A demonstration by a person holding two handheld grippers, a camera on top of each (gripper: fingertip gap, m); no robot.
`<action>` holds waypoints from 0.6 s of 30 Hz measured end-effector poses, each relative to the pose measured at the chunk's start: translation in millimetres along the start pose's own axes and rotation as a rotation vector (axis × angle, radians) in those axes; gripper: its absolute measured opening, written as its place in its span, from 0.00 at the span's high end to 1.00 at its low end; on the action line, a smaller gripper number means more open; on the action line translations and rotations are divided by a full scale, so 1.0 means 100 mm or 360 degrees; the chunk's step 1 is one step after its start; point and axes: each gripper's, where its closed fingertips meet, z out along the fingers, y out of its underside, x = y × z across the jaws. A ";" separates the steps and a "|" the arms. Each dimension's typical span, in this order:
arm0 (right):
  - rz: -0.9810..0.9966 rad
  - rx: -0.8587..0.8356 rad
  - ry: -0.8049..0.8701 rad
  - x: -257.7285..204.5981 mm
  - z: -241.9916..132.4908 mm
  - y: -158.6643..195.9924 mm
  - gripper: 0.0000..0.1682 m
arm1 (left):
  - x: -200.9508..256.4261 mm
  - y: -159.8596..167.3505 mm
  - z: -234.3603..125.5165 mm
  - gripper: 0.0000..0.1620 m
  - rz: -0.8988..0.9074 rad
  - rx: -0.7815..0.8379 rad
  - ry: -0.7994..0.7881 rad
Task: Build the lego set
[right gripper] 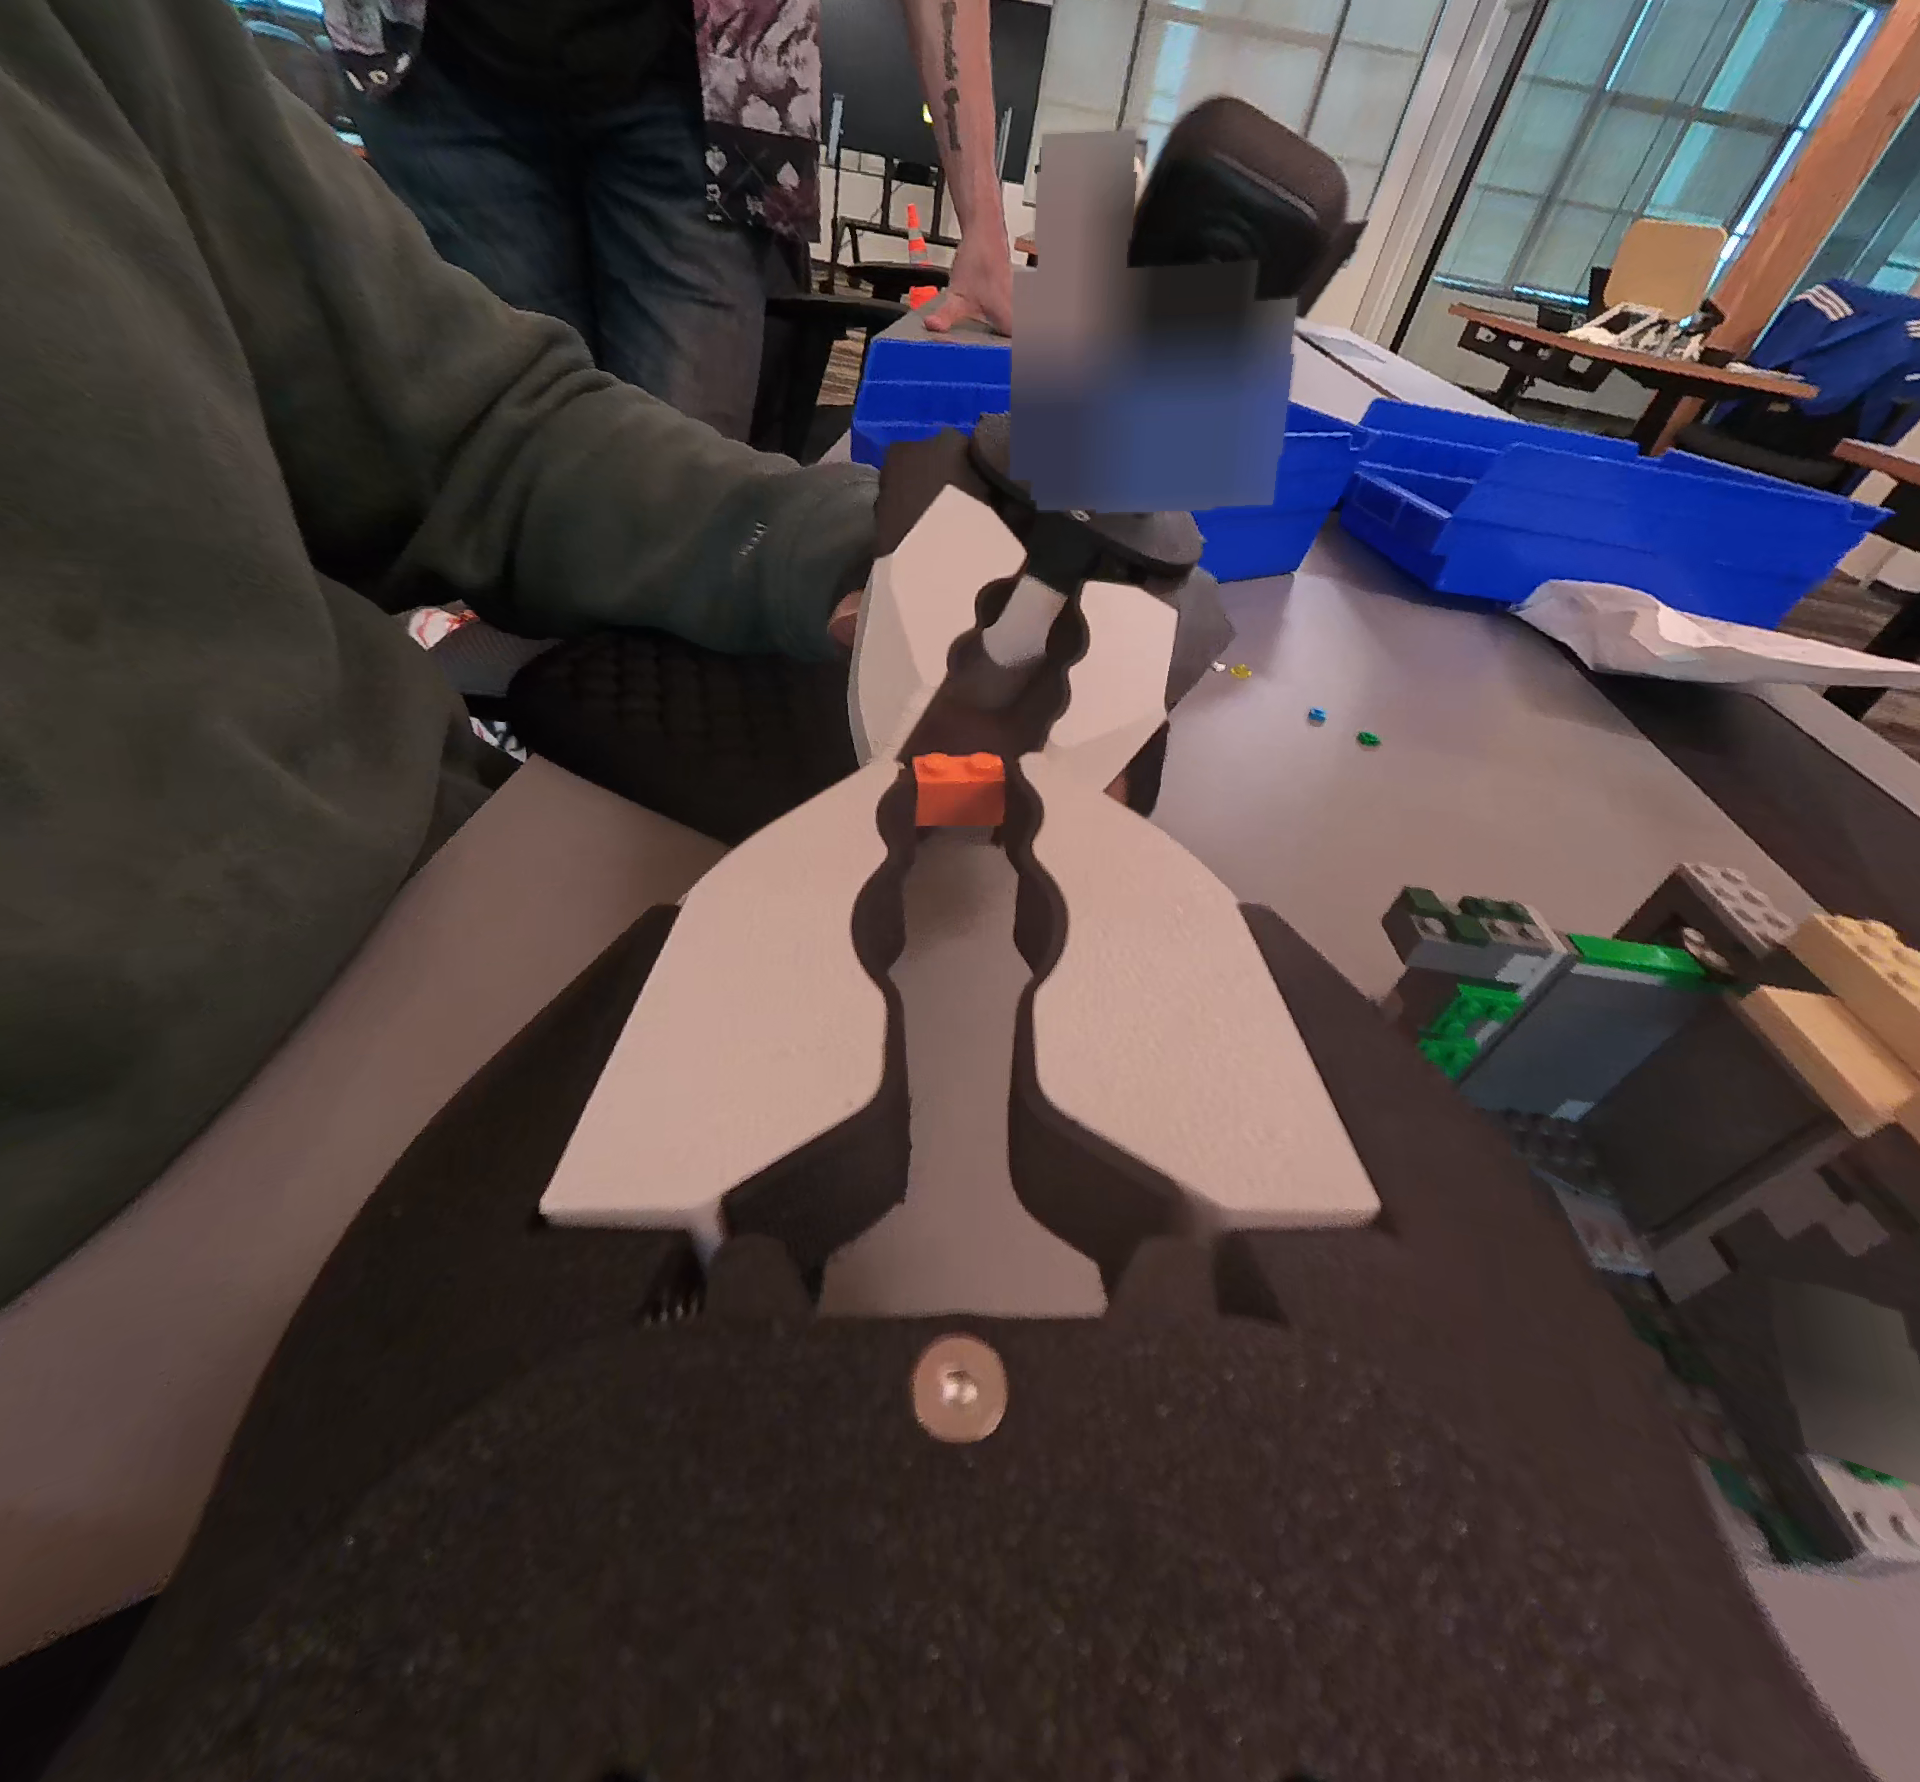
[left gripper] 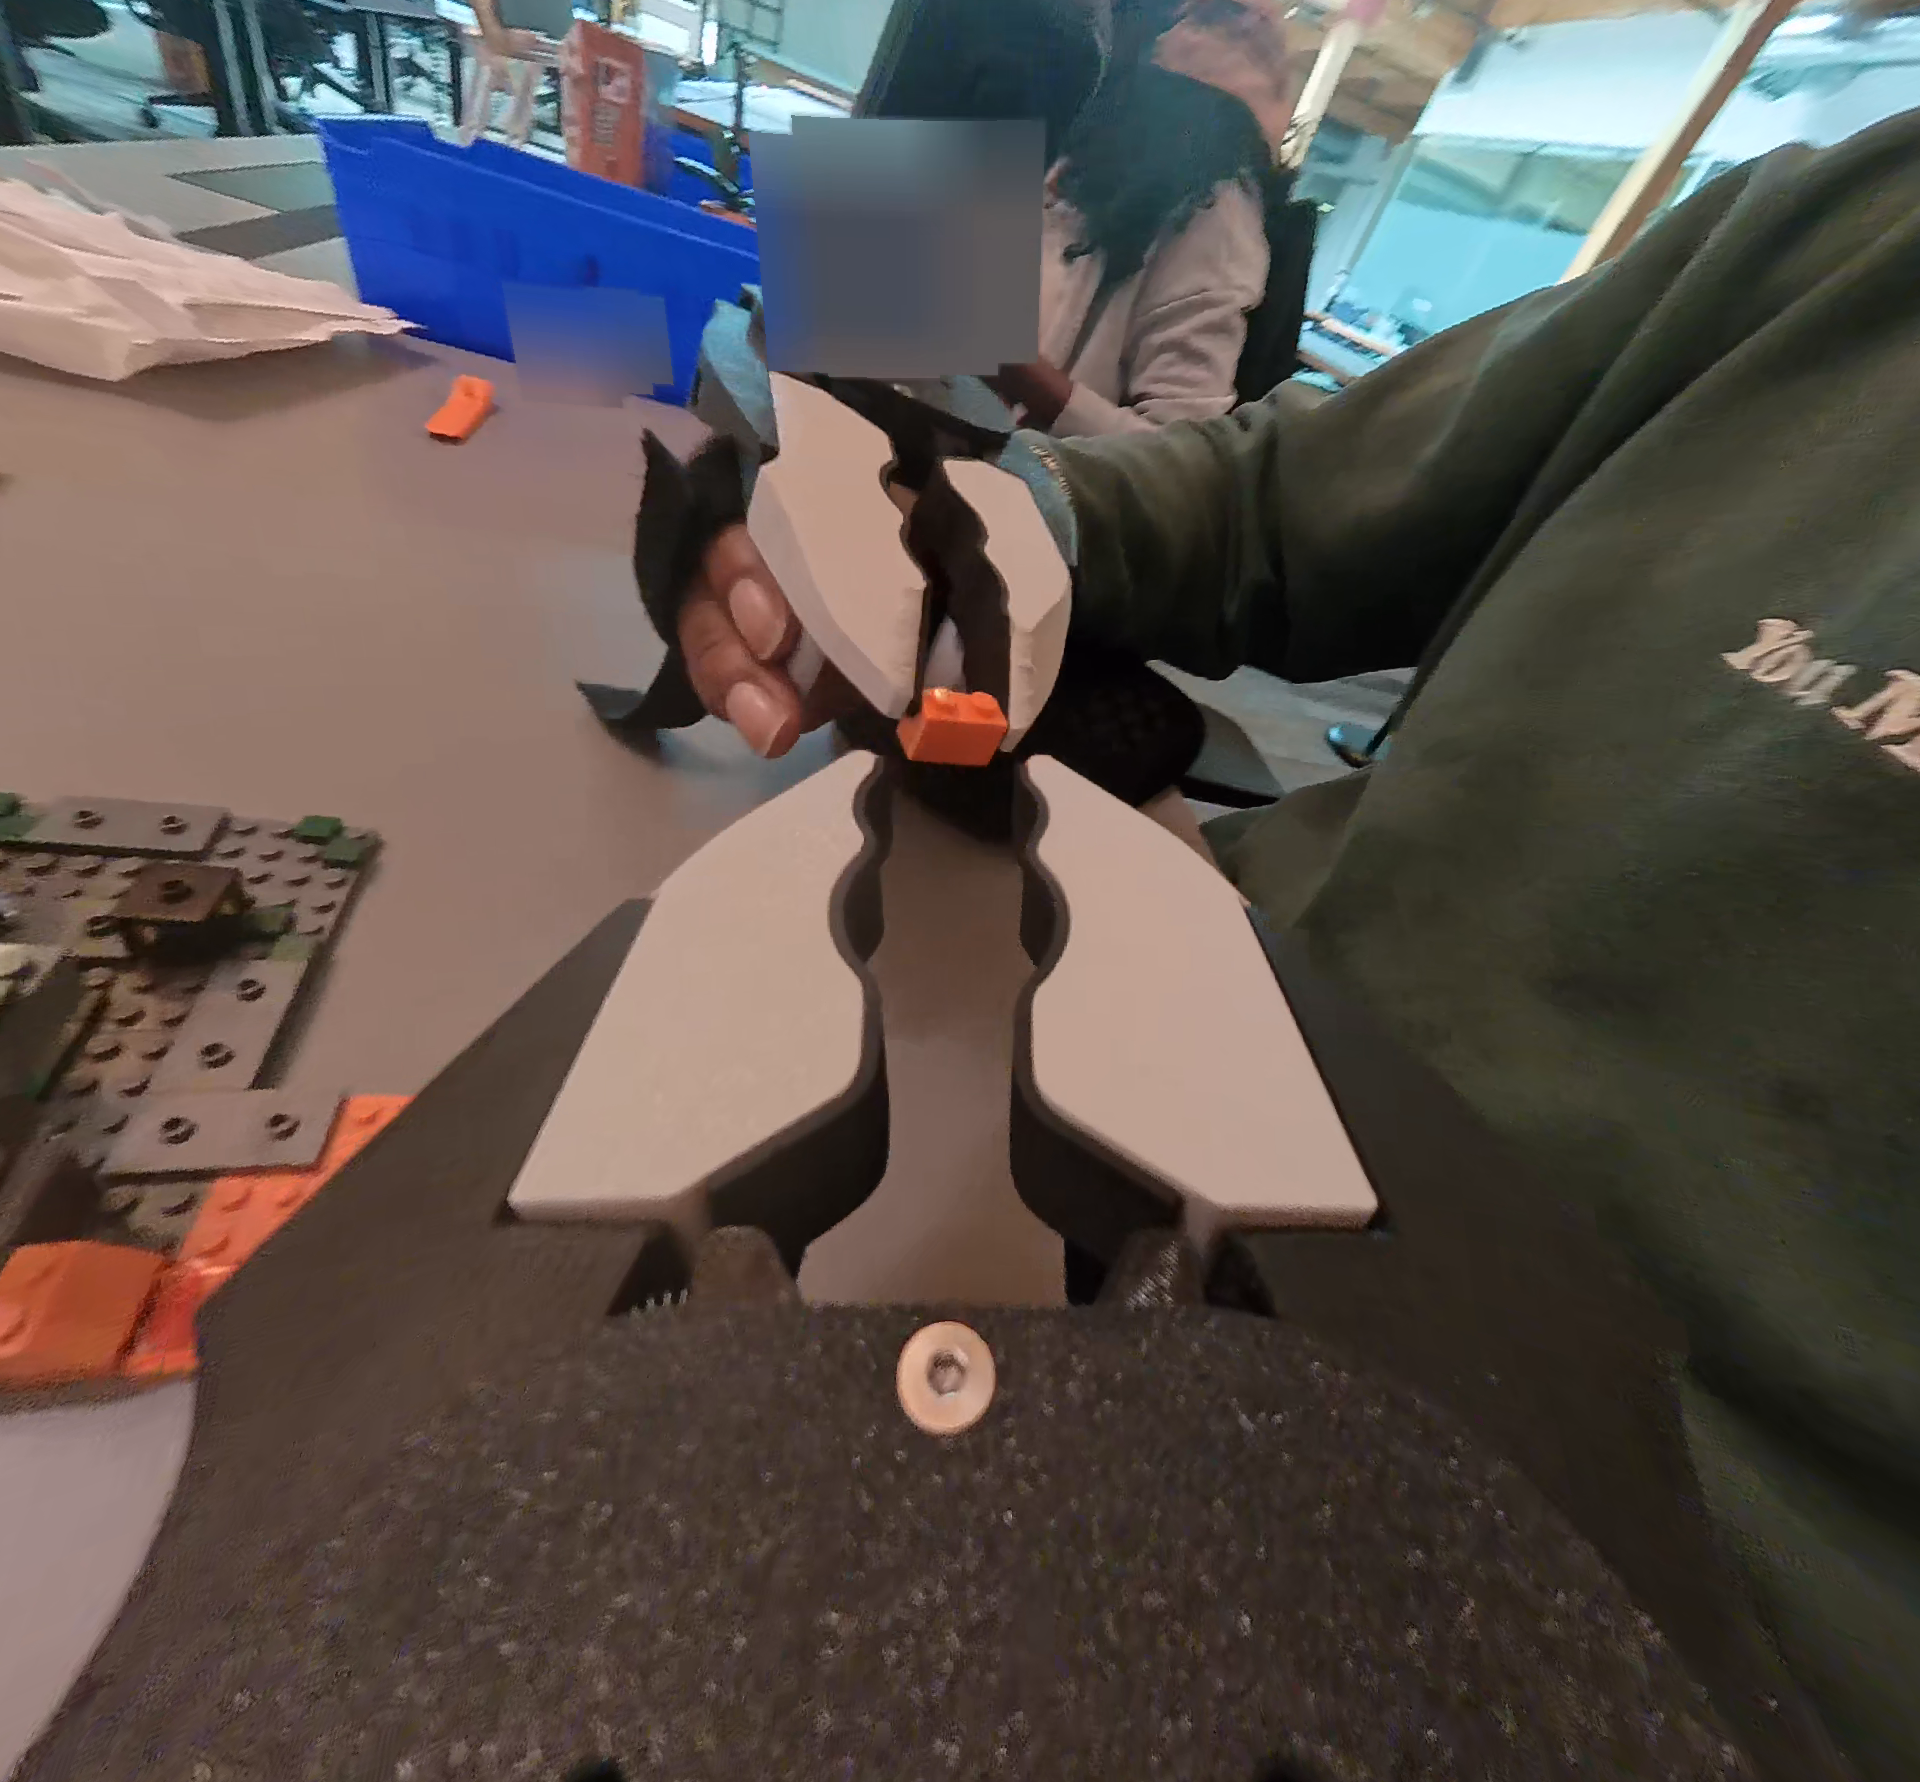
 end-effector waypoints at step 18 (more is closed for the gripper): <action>-0.0238 -0.0393 0.0037 -0.01 0.02 0.22 0.90 | -0.09 0.13 0.04 0.89 -0.0195 -0.0103 -0.0003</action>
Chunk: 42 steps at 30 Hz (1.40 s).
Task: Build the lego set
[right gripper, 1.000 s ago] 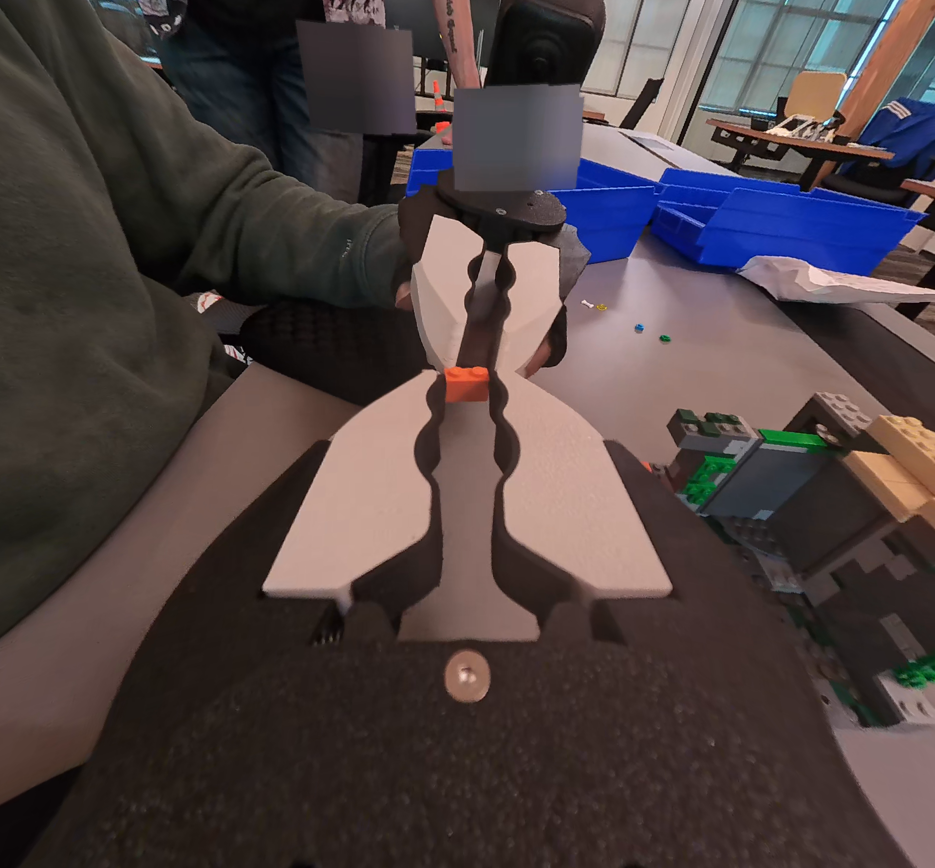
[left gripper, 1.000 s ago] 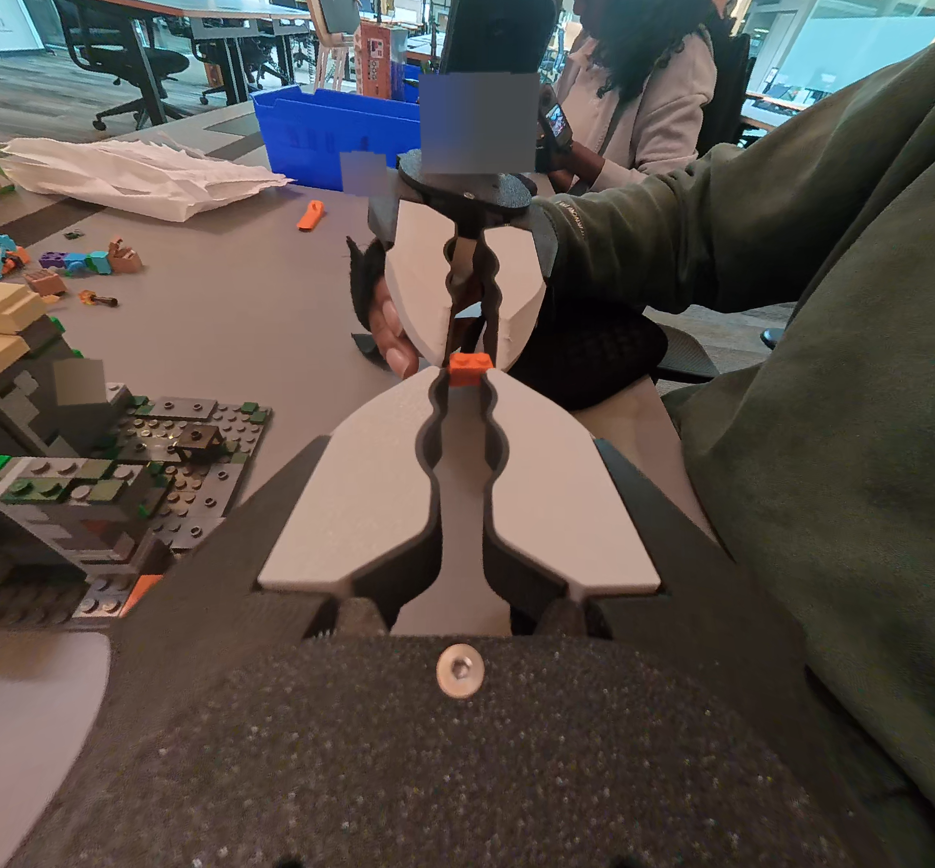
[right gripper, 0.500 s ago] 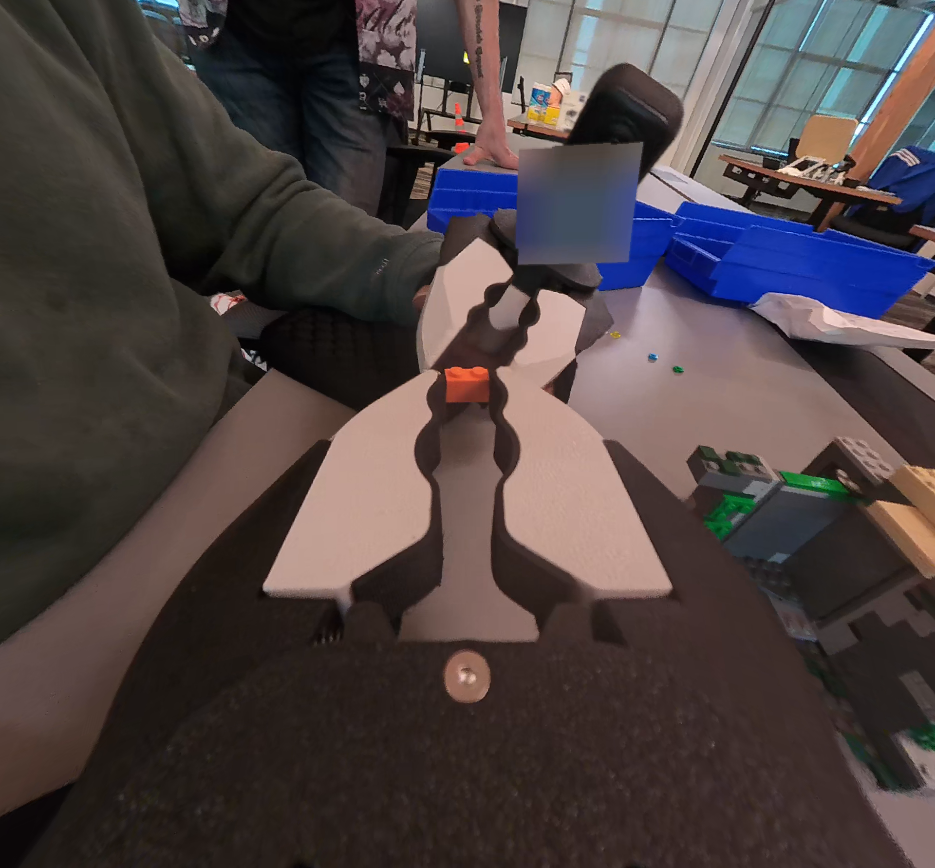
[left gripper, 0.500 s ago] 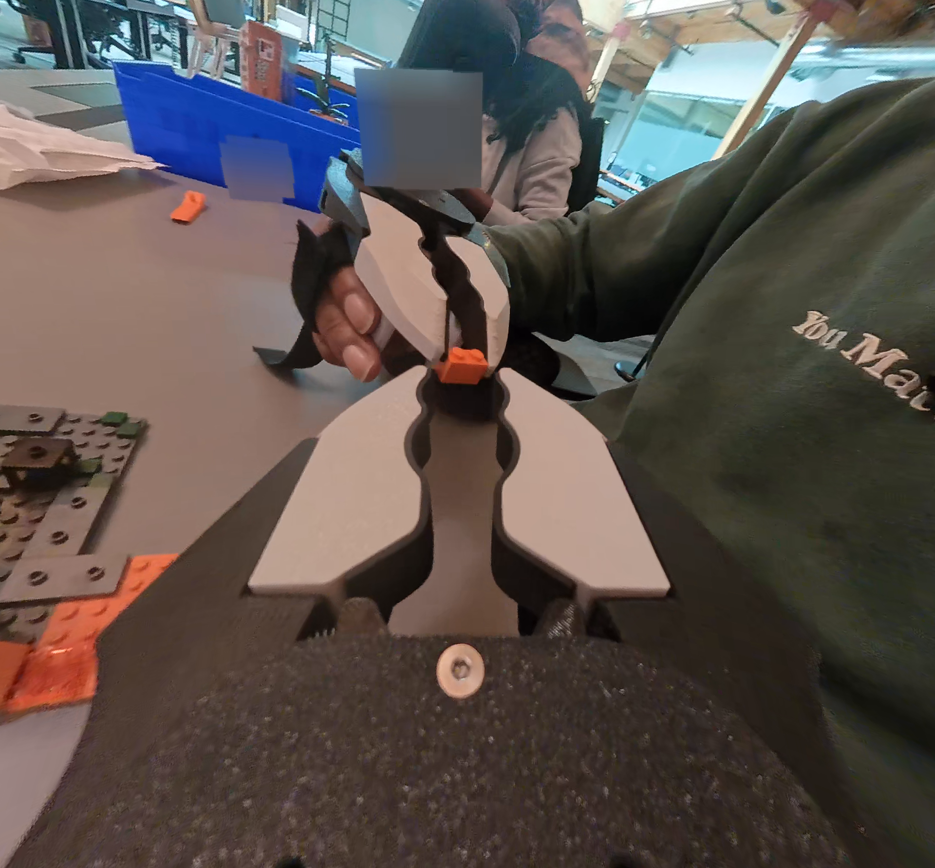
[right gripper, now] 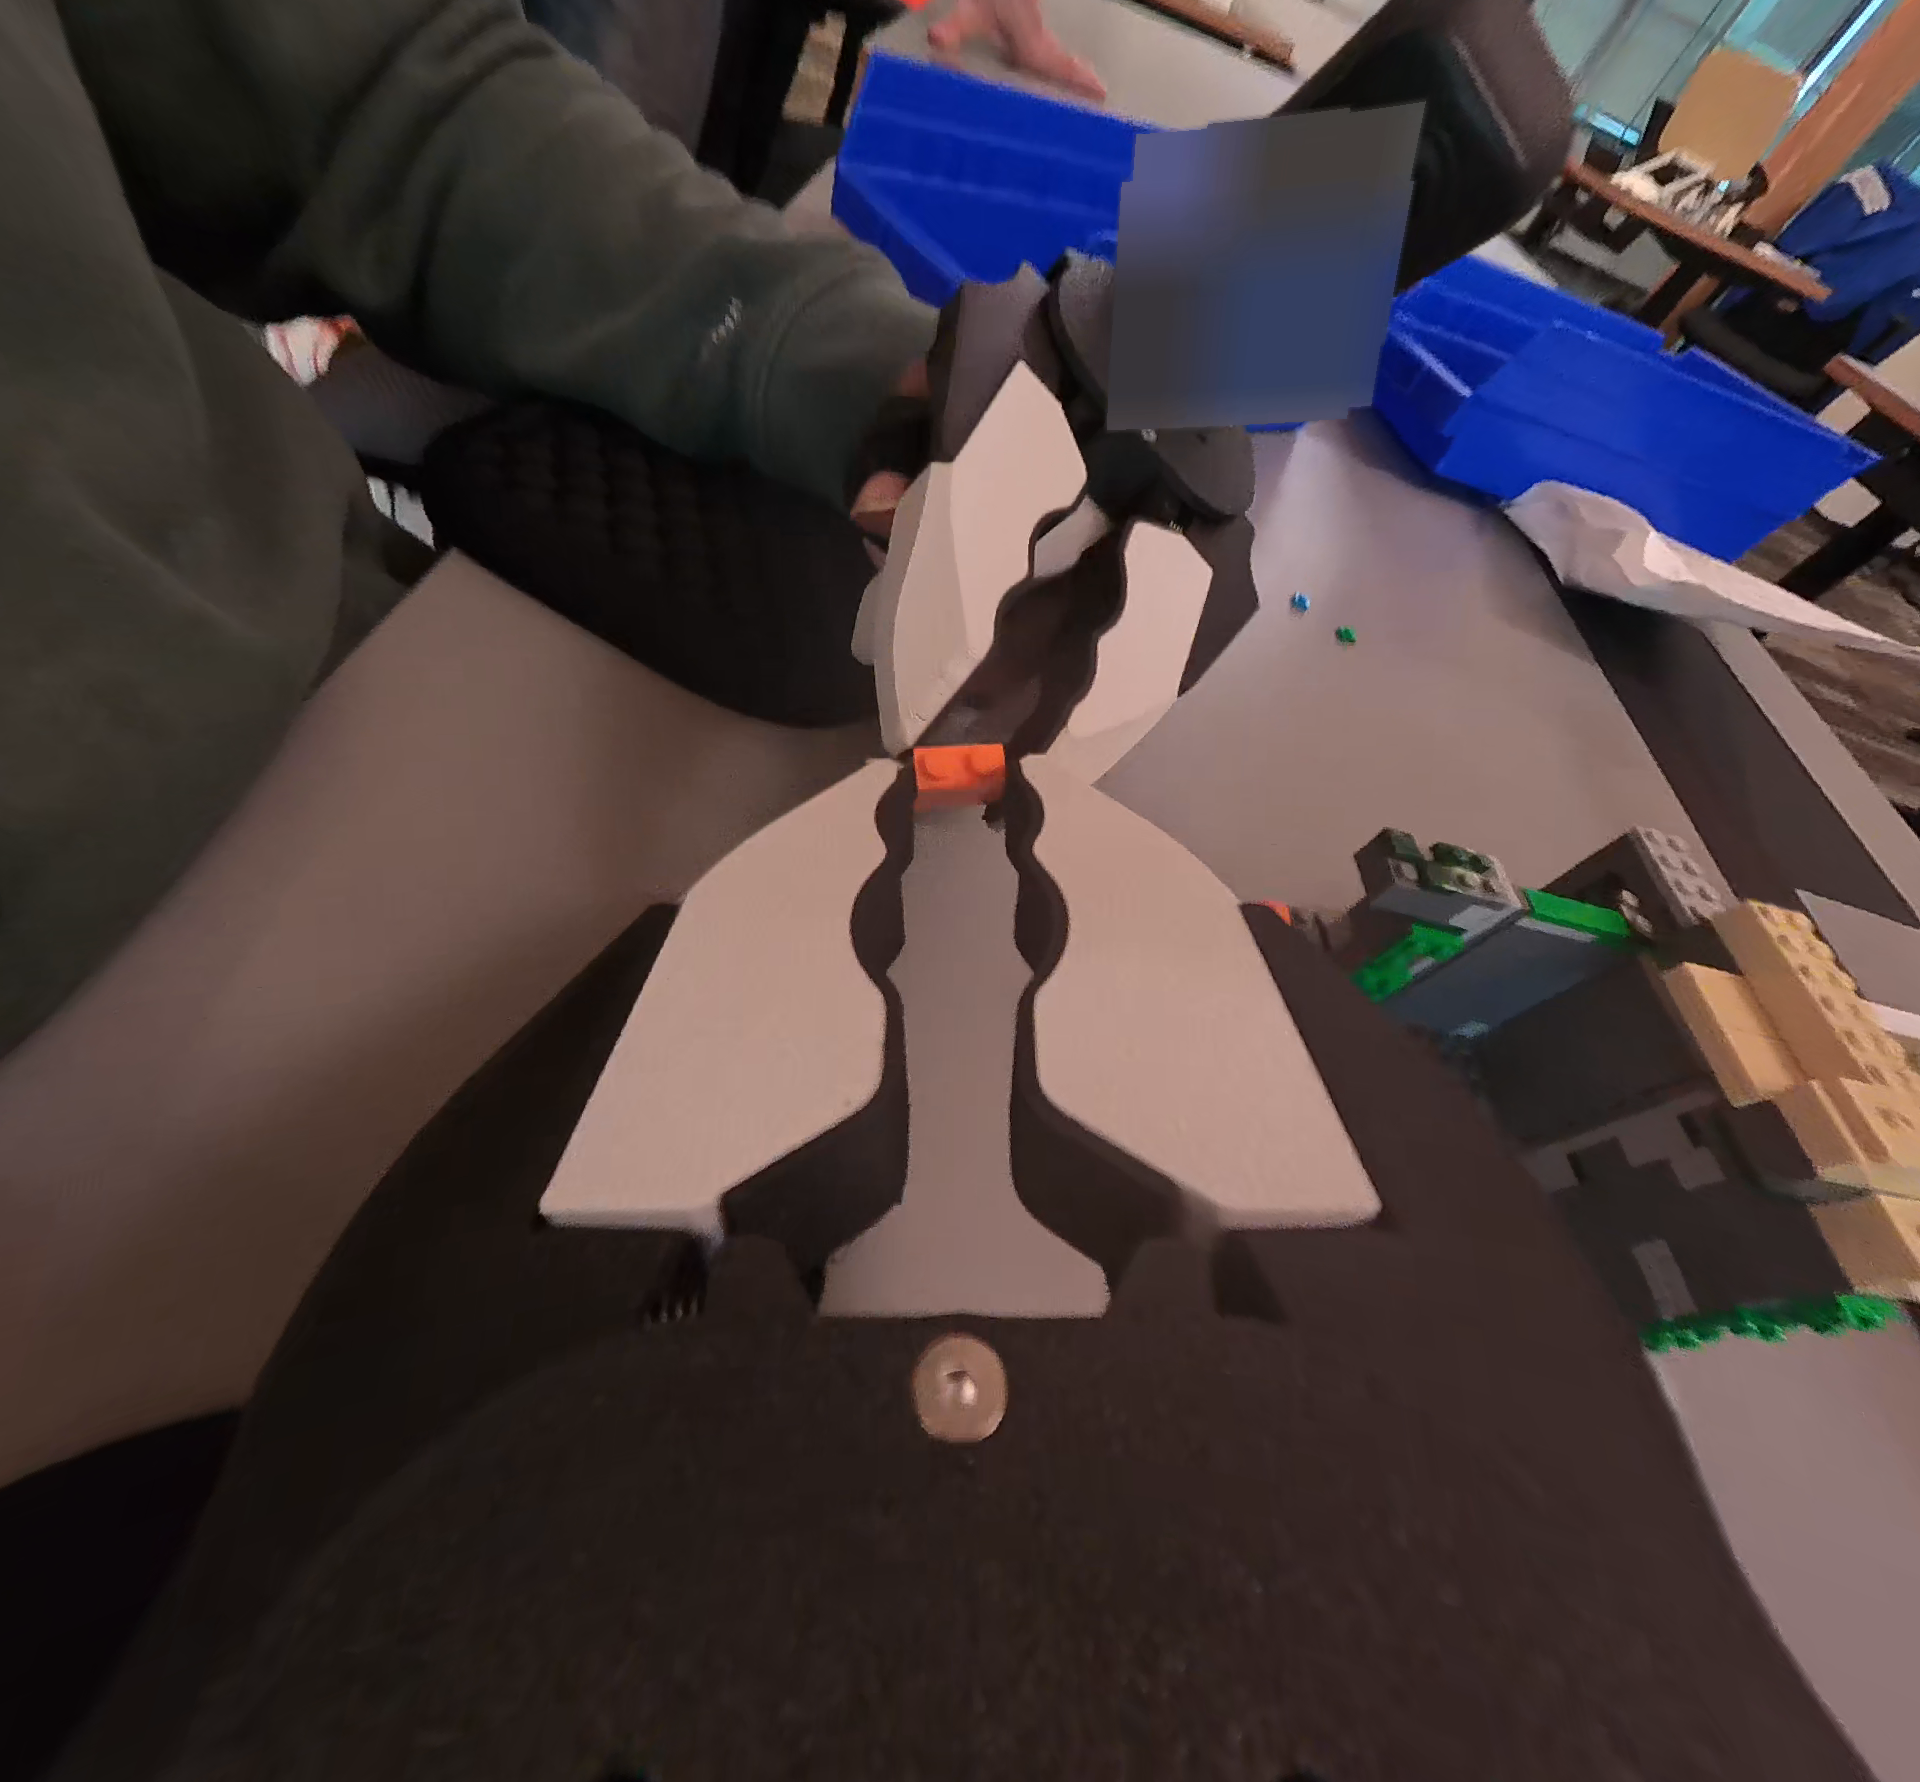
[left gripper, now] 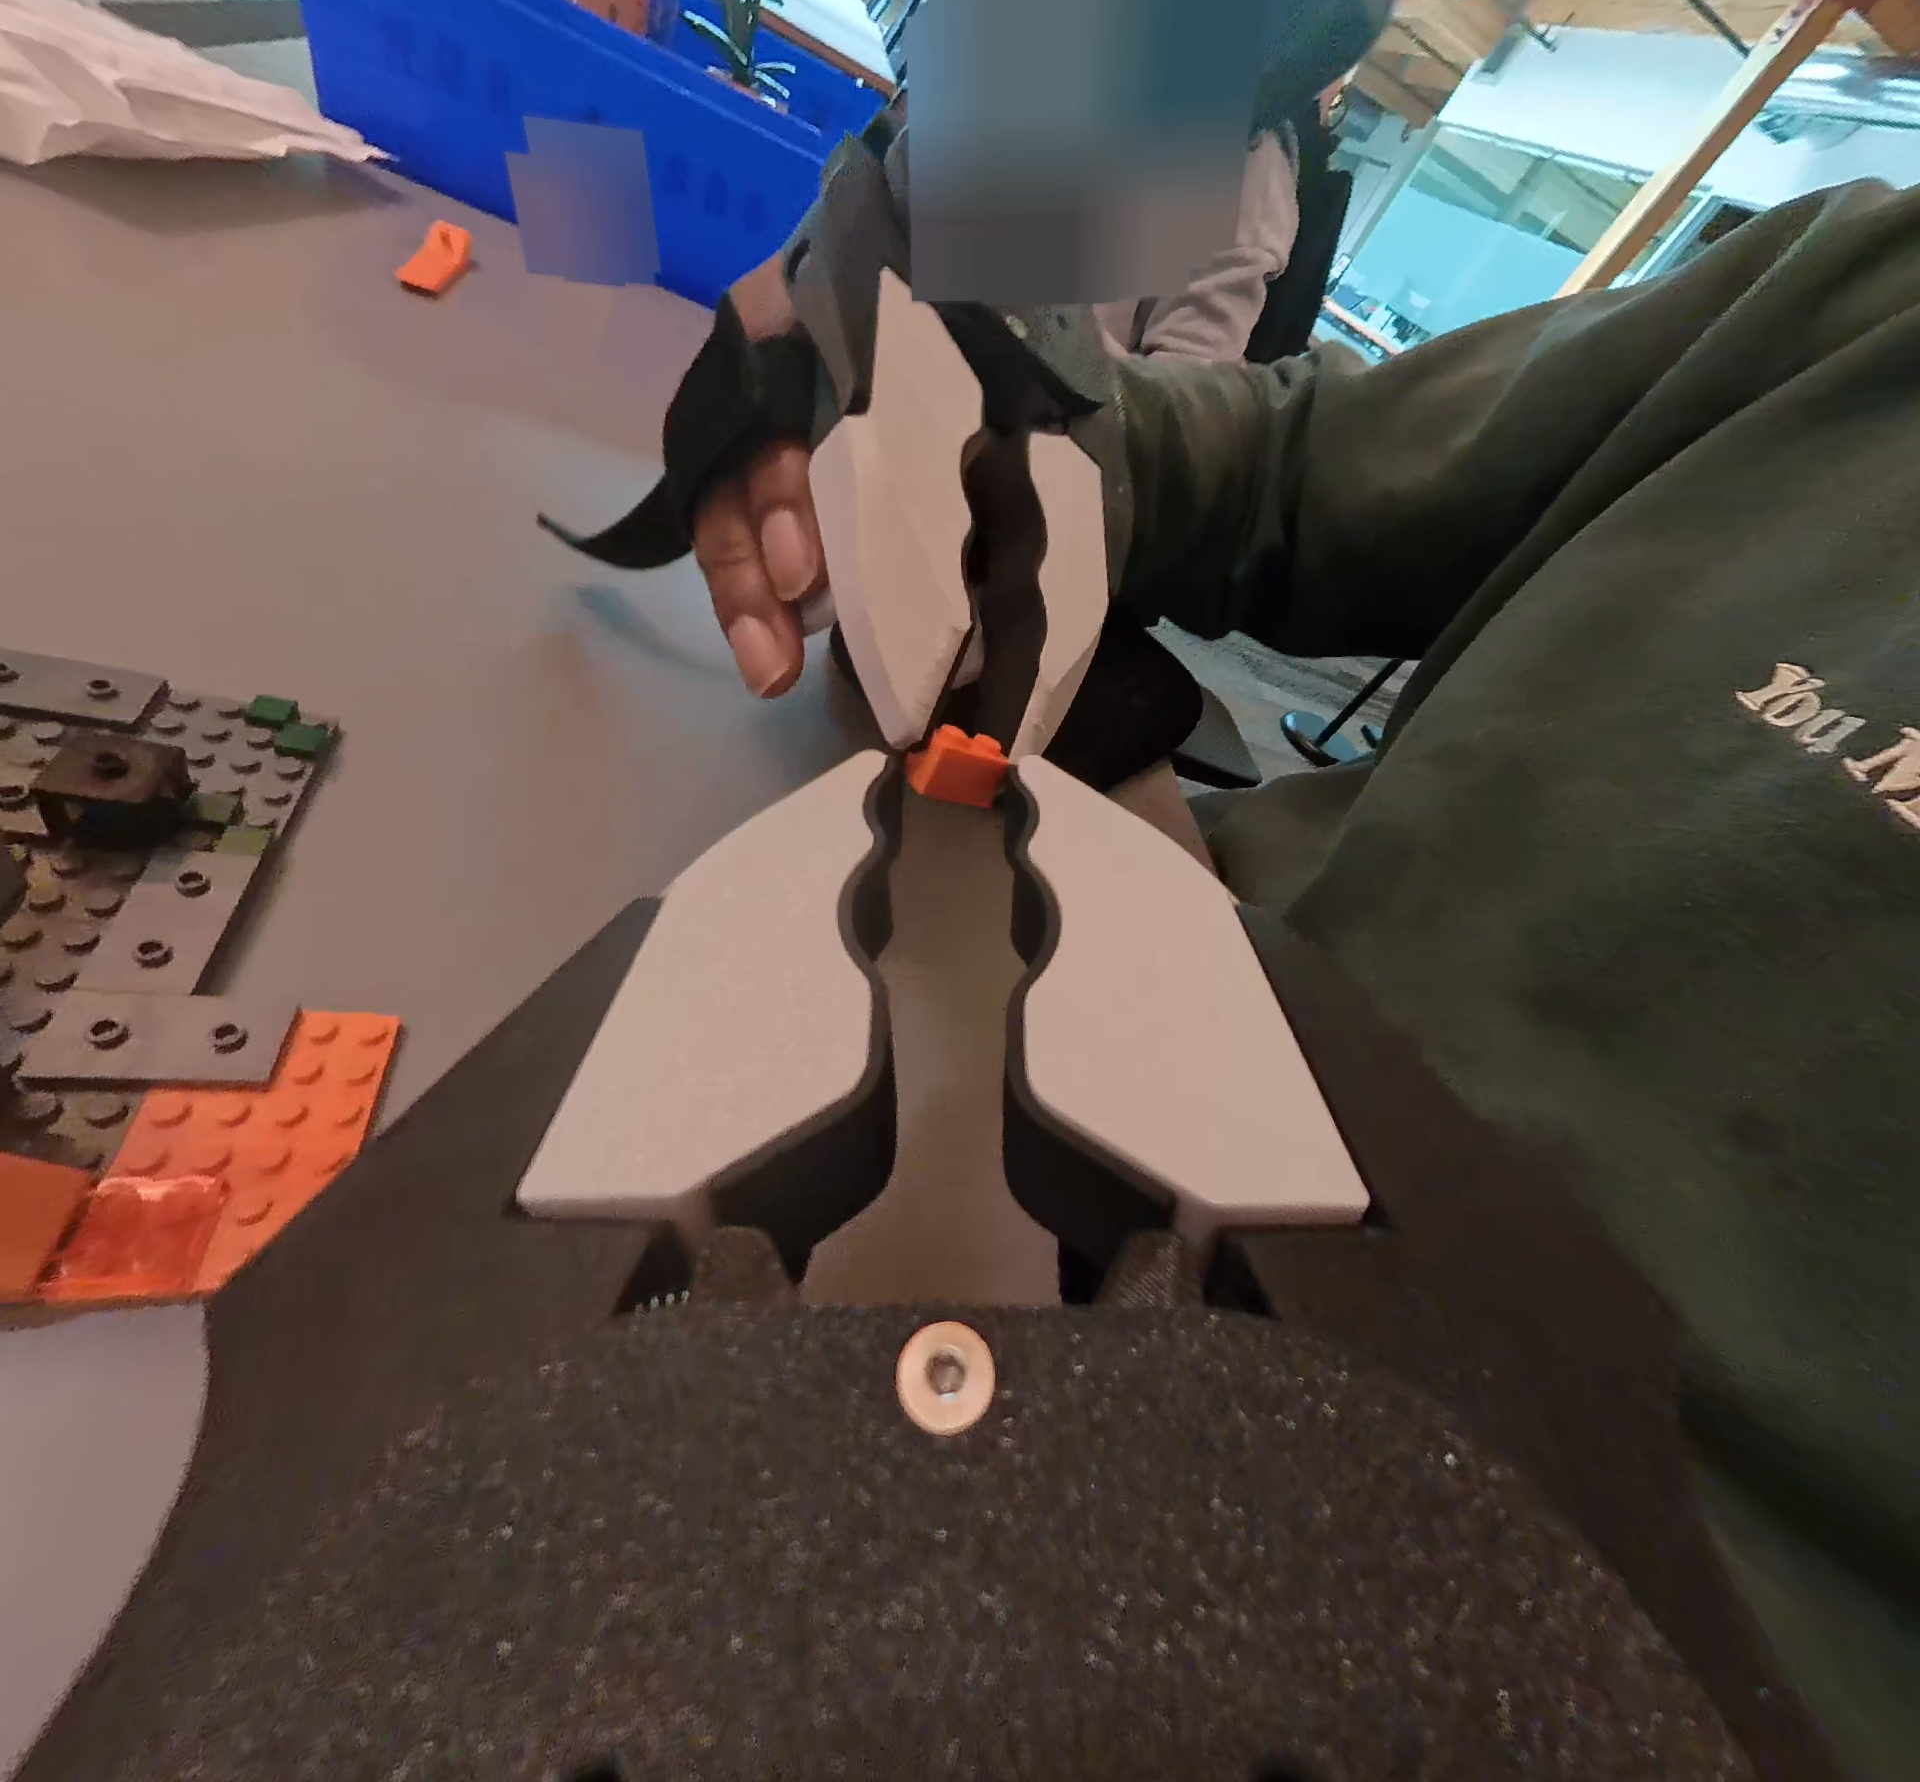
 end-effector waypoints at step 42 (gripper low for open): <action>0.0383 -0.1311 0.0001 0.58 -0.98 1.57 0.89 | -0.66 0.06 -0.22 0.92 0.0399 -0.0217 -0.0920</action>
